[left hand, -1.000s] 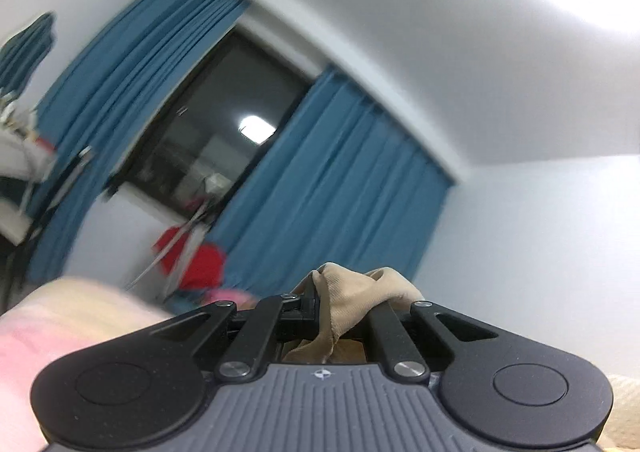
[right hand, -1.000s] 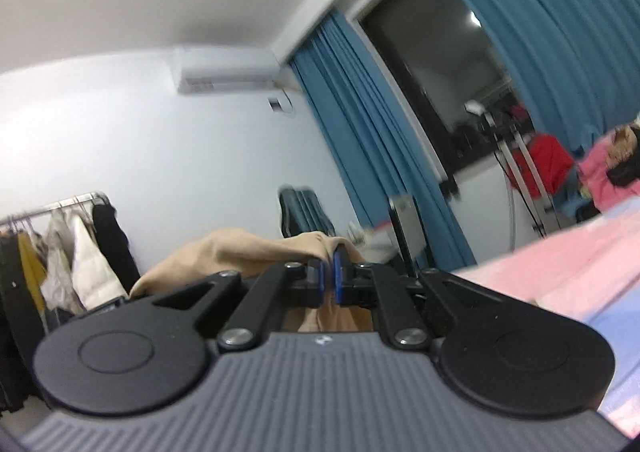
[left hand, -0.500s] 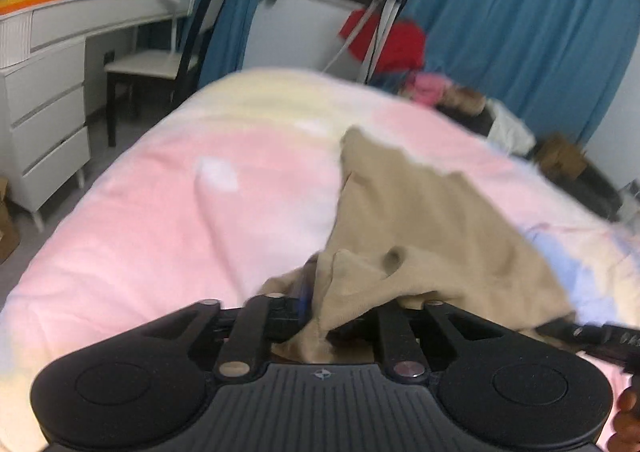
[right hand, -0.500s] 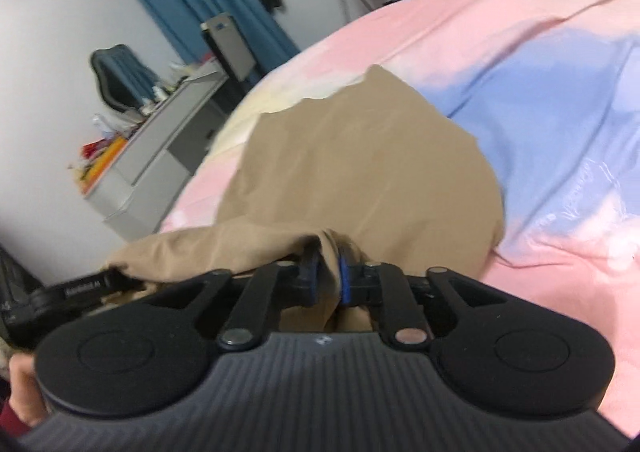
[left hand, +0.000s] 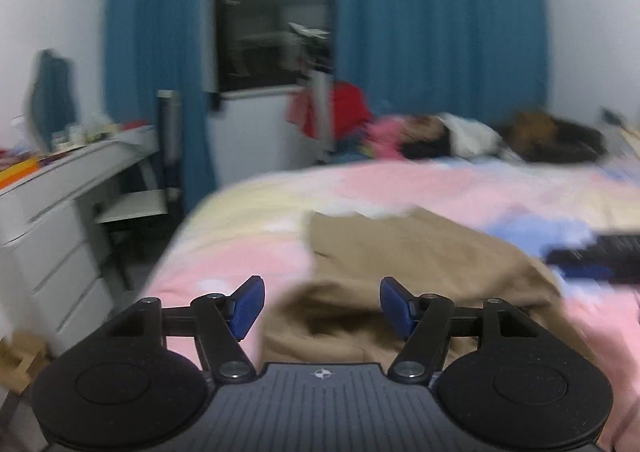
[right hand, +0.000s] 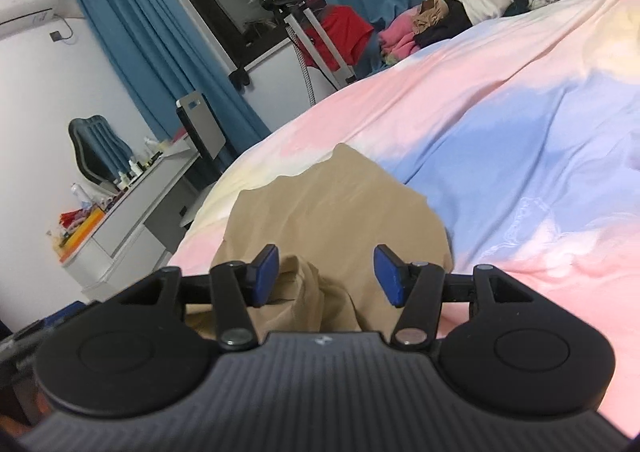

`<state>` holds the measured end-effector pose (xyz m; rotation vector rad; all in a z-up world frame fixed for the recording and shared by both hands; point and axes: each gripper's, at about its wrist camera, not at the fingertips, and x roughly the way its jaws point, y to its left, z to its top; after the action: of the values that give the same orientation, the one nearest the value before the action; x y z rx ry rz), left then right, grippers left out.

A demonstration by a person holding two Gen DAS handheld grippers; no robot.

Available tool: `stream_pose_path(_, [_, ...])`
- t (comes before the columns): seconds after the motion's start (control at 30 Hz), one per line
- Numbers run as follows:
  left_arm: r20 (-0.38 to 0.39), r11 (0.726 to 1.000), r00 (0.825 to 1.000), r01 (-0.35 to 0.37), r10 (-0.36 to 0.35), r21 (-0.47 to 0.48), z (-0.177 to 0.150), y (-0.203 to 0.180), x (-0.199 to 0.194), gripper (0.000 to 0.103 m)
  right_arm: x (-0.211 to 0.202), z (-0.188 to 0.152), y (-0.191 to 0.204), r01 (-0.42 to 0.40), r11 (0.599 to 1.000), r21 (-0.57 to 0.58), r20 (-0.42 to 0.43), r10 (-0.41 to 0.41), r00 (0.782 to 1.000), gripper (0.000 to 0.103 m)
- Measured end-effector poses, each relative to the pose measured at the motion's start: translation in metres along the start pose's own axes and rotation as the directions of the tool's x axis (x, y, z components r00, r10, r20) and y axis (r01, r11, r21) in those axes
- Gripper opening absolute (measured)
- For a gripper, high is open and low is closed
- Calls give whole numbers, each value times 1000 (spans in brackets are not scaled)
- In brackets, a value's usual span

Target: Fold clothes

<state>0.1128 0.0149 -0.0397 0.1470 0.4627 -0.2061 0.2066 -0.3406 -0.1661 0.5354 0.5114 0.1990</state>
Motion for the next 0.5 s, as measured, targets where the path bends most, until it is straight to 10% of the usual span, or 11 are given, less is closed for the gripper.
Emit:
stream_pose_path(0.23, [-163, 971, 987, 41, -2, 237, -21, -57, 52, 56, -1, -2, 2, -16, 999, -32, -7, 16, 1000, 55])
stream_pose_path(0.5, [-99, 908, 994, 5, 40, 419, -27, -88, 121, 56, -2, -3, 3, -87, 996, -16, -11, 86, 996, 55])
